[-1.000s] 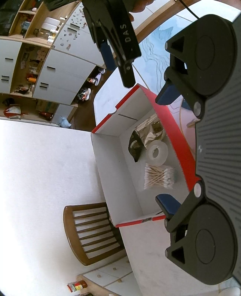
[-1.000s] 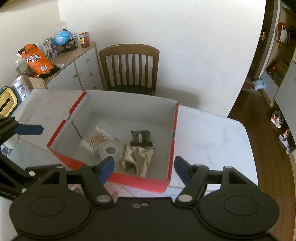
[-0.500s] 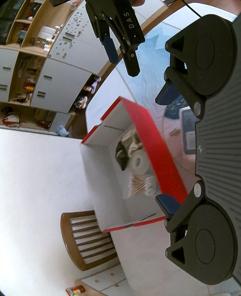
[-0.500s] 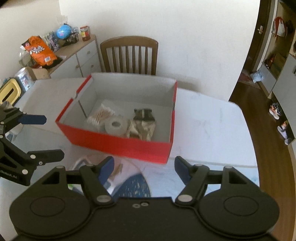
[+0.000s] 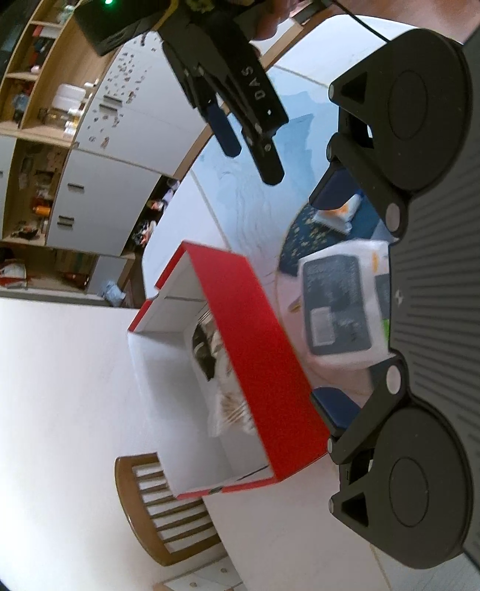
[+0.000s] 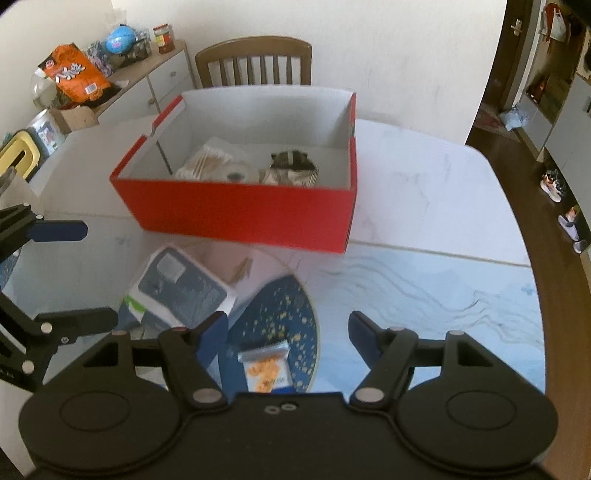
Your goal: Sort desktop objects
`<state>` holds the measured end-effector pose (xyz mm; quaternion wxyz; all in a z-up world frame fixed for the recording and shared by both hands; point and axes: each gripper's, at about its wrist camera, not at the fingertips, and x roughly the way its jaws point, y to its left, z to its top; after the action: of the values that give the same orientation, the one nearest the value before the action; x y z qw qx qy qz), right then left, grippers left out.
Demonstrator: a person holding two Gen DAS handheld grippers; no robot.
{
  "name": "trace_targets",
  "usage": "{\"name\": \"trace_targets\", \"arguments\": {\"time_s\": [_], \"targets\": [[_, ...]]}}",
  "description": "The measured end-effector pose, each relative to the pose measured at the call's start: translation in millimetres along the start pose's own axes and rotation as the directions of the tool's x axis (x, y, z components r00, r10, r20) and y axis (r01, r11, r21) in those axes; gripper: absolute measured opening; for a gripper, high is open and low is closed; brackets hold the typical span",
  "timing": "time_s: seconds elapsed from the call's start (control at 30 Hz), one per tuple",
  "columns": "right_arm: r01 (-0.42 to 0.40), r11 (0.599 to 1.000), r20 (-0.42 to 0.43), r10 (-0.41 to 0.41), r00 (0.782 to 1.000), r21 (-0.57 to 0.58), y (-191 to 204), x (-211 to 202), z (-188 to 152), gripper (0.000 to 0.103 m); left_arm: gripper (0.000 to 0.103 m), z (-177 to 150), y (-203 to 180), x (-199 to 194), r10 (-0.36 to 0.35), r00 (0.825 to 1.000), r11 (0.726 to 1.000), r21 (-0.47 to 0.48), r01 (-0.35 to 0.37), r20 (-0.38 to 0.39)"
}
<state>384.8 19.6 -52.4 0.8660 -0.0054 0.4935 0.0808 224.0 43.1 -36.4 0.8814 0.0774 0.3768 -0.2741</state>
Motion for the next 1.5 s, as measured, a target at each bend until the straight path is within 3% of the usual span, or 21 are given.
{"name": "trace_targets", "arguments": {"time_s": [0.6,0.93,1.2,1.5], "targets": [[-0.027,0.999,-0.079,0.029,0.996,0.027,7.8,28.9,-40.1,0.072,0.103,-63.1,-28.2,6.2,-0.116,0.993,0.984,0.136,0.119,-0.027],[-0.023,0.999,-0.116,0.028,0.993,0.046,4.8,43.1,-51.7,0.072,0.103,-85.3,-48.6,15.3,-0.214,0.973,0.939,0.258,0.229,-0.085],[-0.030,0.998,-0.134,0.036,0.990,0.047,5.8,51.7,-53.1,0.072,0.103,-100.2,-71.2,18.1,-0.242,0.963,0.879,0.393,0.270,-0.119],[-0.026,0.999,-0.156,0.032,0.987,0.042,8.1,62.1,-53.8,0.072,0.103,-101.0,-84.0,27.2,-0.241,0.964,0.863,0.430,0.265,-0.111]]}}
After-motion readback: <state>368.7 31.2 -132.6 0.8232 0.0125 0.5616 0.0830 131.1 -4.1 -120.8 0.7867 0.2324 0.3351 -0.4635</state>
